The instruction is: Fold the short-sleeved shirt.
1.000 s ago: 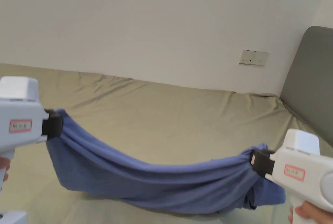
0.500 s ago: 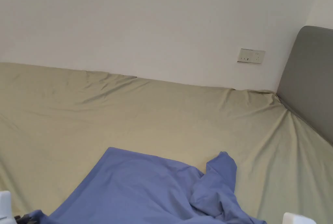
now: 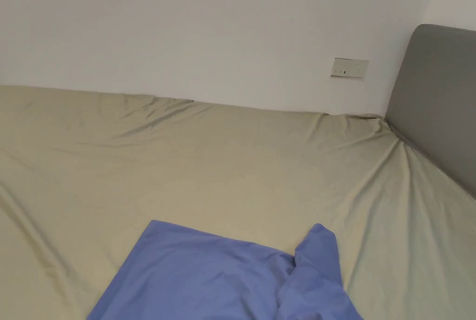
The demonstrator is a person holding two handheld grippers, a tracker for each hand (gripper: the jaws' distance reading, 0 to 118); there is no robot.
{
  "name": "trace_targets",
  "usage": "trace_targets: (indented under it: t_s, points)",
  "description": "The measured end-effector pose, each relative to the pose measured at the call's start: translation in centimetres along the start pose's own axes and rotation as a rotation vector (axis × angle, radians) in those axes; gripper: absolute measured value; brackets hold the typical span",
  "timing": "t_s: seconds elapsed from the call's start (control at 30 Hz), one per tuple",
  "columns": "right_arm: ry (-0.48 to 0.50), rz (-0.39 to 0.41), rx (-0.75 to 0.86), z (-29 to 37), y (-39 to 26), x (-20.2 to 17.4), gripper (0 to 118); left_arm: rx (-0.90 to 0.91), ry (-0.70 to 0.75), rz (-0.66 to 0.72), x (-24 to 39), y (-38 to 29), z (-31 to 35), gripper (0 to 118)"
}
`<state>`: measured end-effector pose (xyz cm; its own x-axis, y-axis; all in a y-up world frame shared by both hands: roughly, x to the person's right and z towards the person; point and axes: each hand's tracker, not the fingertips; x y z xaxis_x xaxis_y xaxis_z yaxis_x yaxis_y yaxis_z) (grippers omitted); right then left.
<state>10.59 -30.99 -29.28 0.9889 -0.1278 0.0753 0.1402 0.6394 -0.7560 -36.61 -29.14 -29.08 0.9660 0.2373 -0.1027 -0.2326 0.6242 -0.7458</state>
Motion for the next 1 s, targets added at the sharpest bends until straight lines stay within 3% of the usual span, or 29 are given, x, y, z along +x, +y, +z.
trace_targets:
  t_s: [0.23,0.37,0.43,0.47,0.5,0.53,0.57,0.6,0.67,0.77,0.87,0.9,0.97,1.0]
  points:
    - [-0.044,0.038,-0.072,2.0,-4.8,0.2,8,-0.086,0.043,-0.028,-0.1,-6.3,2.4,4]
    - [-0.045,0.051,-0.089,1.4,-5.6,0.5,8,-0.097,0.048,0.027,-0.9,-7.0,1.7,4]
    - [-0.064,0.073,-0.094,0.8,-5.9,0.1,18,-0.089,0.055,0.053,-0.8,-6.7,1.3,5]
    - [-0.081,0.081,-0.114,0.6,-6.0,0.3,33,-0.083,0.06,0.062,-0.8,-6.5,1.3,11]
    - [-0.103,0.087,-0.14,0.5,-6.3,0.4,62,-0.08,0.077,0.068,-0.9,-6.2,1.3,36]
    - [-0.107,0.075,-0.132,0.9,-6.7,0.6,79,-0.074,0.091,0.078,-1.1,-6.0,1.6,66]
    - [-0.111,0.069,-0.13,1.6,-7.0,0.8,90,-0.066,0.097,0.085,-1.3,-6.1,2.1,86]
    - [-0.107,0.046,-0.124,3.0,-7.2,1.2,93,-0.03,0.105,0.093,-1.4,-5.9,2.8,93]
    - [-0.096,-0.002,-0.068,5.9,-7.2,1.5,92,0.037,0.127,0.081,-1.3,-5.3,4.7,82]
    - [-0.105,0.083,0.108,10.2,-5.6,1.1,92,0.118,0.212,0.006,-0.4,-3.9,7.0,76]
    - [-0.159,0.156,0.246,12.1,-3.0,-0.2,80,0.236,0.204,-0.087,1.4,-2.1,7.8,28]
    - [-0.182,0.15,0.285,12.3,-2.3,-0.7,64,0.261,0.187,-0.102,2.1,-1.5,7.9,9]
    - [-0.184,0.096,0.344,12.4,-1.4,-1.2,13,0.273,0.108,-0.128,3.2,-0.5,7.8,1]
    - [-0.108,0.099,0.323,12.0,-1.0,-1.2,1,0.28,0.077,-0.125,3.8,0.0,7.6,0]
